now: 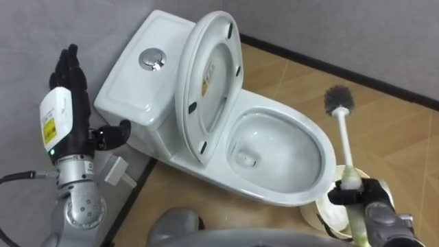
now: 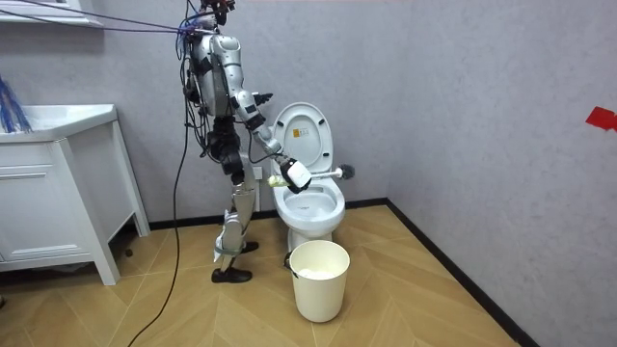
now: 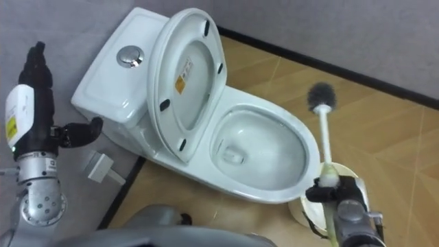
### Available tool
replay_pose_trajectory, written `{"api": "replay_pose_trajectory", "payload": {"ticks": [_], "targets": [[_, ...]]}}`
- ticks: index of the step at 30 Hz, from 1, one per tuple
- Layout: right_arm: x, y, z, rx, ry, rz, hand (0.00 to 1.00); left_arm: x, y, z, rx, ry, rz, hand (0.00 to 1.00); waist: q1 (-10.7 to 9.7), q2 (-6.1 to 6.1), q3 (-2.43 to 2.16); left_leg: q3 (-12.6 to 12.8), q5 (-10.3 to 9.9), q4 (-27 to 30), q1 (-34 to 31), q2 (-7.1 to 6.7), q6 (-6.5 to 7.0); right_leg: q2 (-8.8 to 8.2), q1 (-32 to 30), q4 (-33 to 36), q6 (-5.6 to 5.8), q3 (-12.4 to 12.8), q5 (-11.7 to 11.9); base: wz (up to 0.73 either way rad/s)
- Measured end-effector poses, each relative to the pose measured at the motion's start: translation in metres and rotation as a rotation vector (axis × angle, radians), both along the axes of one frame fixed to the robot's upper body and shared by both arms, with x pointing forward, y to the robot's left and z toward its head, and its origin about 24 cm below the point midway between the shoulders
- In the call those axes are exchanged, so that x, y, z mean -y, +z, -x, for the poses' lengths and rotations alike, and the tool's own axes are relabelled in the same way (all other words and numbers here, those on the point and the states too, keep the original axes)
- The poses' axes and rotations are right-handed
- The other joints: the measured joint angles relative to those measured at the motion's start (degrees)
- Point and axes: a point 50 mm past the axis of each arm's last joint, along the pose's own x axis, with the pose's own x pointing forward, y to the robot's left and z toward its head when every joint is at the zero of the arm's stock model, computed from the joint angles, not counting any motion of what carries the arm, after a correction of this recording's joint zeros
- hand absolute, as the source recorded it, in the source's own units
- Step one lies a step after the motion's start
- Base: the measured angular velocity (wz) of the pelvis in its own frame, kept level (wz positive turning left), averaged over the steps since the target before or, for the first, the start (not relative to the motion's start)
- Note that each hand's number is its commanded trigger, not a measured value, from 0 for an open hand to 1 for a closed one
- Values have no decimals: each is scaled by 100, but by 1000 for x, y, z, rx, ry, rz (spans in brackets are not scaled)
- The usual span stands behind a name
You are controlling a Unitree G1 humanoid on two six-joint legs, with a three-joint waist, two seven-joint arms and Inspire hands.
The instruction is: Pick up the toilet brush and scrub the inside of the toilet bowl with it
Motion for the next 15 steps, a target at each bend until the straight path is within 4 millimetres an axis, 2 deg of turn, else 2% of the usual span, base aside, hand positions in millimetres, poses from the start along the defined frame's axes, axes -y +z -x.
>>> {"api": "replay_pose_trajectory", "payload": {"ticks": [3,7,11,15], "targets": [[-8,4,-12,11,151,58,100,2,1,-1,16,-22,-17,0,17,-3,37,-2,-7,126,-65,-1,-6,-24,-44,100,-16,16,-54,-3],[-12,8,-22,12,280,120,100,9,-2,-8,4,-68,-21,0,17,47,60,-9,-7,275,-249,15,-5,-18,-191,181,-29,-1,-59,2],[-16,7,-23,-22,389,164,100,14,-14,-10,-53,-106,-18,0,62,94,51,34,-7,265,-365,8,-5,-60,-383,327,-30,37,-79,-4],[-20,12,-36,-49,556,239,100,19,-33,-17,-167,-169,-43,0,80,90,51,79,-5,256,-661,17,0,-109,-833,605,-44,114,-128,-8]]}}
